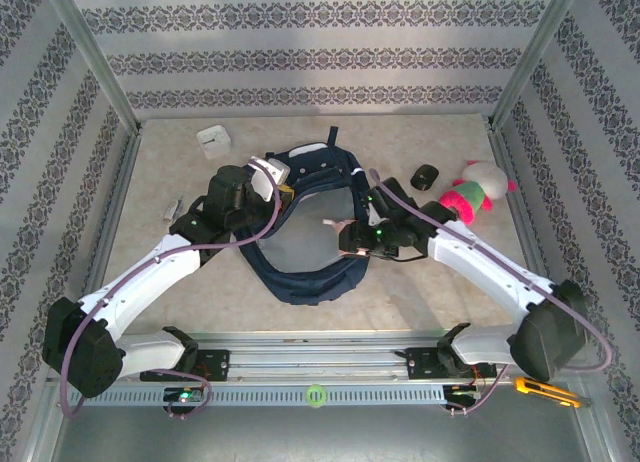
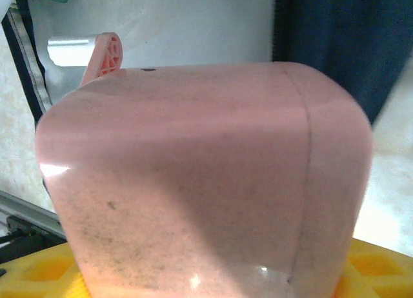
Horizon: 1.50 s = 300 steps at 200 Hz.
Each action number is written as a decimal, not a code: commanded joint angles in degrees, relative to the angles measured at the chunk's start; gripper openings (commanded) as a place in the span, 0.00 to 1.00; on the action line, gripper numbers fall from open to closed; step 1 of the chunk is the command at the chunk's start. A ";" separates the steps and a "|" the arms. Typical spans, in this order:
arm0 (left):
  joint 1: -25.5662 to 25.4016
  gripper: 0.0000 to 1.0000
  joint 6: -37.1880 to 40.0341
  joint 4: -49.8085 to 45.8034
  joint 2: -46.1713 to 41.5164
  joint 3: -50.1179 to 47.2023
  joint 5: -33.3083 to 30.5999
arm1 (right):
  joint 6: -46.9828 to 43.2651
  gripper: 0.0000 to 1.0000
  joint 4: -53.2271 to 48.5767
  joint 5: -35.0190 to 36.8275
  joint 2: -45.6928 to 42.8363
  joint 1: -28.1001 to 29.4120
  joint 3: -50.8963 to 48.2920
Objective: Pack the student bag
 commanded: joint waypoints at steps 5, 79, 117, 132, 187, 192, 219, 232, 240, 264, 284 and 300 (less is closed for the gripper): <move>1.16 0.00 -2.57 6.90 -0.74 2.92 0.47 | 4.62 0.63 8.51 -1.85 3.35 1.68 0.82; 1.16 0.00 -3.35 7.39 0.73 4.30 1.93 | 6.71 0.72 20.47 -3.82 15.10 1.96 4.43; 1.16 0.00 -2.87 6.98 0.31 4.43 1.77 | 7.63 0.84 22.78 -3.51 13.88 1.72 2.89; 1.11 0.00 -2.49 6.80 0.35 4.39 1.58 | 8.07 0.84 21.81 -3.19 10.76 1.67 0.19; 1.17 0.00 -2.38 5.92 0.66 2.94 3.28 | 12.29 0.78 21.23 1.02 -6.23 6.66 -12.97; 1.16 0.00 -2.05 5.29 0.63 2.60 3.82 | 12.20 0.78 20.93 1.49 -7.92 6.69 -13.60; 1.13 0.18 -0.54 0.11 0.51 1.39 9.36 | 7.61 0.77 13.87 4.62 -15.75 6.38 -12.05; 1.09 0.51 -2.30 -0.95 -0.47 0.53 9.90 | 4.81 0.77 10.09 6.00 -18.12 5.94 -9.18; 1.15 0.59 -2.76 -0.95 -1.50 -0.26 9.56 | 2.96 0.77 7.87 6.38 -19.10 5.65 -7.31; 1.19 0.70 -4.38 -1.89 -4.27 -1.61 3.25 | -1.63 0.76 4.11 6.88 -19.62 5.28 -1.86; 2.03 0.72 -5.65 -4.49 -5.02 -1.83 -0.32 | -5.07 0.74 4.72 6.45 -17.28 5.49 0.47; 3.40 0.73 -7.46 -7.11 -4.72 -1.73 -1.68 | -9.15 0.73 6.56 6.56 -13.95 6.55 1.48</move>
